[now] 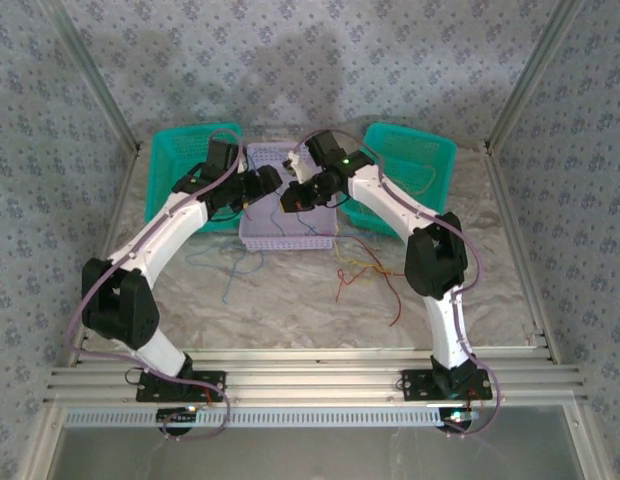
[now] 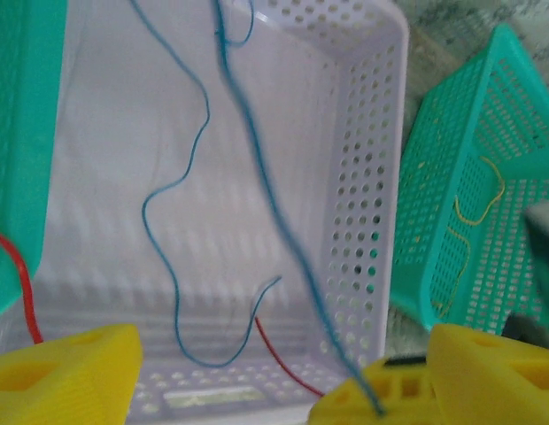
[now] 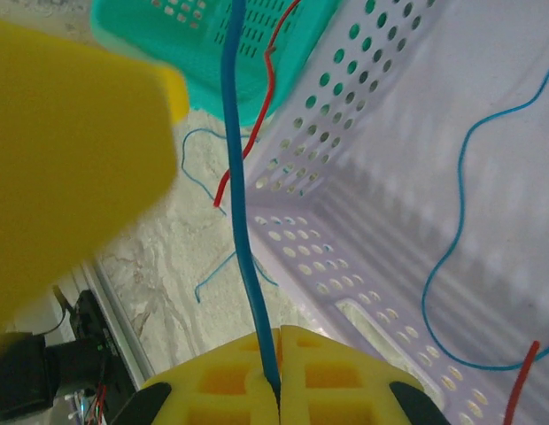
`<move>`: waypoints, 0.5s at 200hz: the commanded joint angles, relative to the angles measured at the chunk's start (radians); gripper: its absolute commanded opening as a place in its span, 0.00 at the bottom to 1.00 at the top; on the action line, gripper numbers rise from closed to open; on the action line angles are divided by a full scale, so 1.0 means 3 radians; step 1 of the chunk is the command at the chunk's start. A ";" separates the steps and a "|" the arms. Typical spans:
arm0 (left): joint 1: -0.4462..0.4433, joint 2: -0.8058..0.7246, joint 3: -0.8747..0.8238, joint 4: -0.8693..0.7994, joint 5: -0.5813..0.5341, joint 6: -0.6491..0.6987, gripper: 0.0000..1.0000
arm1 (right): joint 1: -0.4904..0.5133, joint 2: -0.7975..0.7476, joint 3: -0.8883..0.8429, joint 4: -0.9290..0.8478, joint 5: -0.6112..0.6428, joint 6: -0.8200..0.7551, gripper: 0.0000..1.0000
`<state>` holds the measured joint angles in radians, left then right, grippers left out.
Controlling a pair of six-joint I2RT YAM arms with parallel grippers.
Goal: Untangle the cables
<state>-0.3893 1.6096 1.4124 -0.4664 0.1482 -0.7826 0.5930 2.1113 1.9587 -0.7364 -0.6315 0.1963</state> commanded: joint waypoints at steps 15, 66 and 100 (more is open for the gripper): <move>-0.0047 0.0125 0.0223 0.0036 -0.0098 0.0022 0.58 | 0.0046 -0.0304 -0.0158 -0.0007 -0.0206 -0.0122 0.00; -0.0047 0.0205 0.0199 -0.0035 -0.0095 0.0064 0.45 | 0.0043 -0.0454 -0.0300 0.0182 -0.0267 -0.0092 0.00; -0.0043 0.0218 0.0232 -0.0065 -0.0096 0.0081 0.00 | 0.0072 -0.0506 -0.0335 0.0190 -0.0317 -0.0107 0.00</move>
<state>-0.4007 1.6611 1.4506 -0.4603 0.1349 -0.7765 0.6083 2.0060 1.8732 -0.6994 -0.6895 0.1856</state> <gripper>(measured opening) 0.114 0.056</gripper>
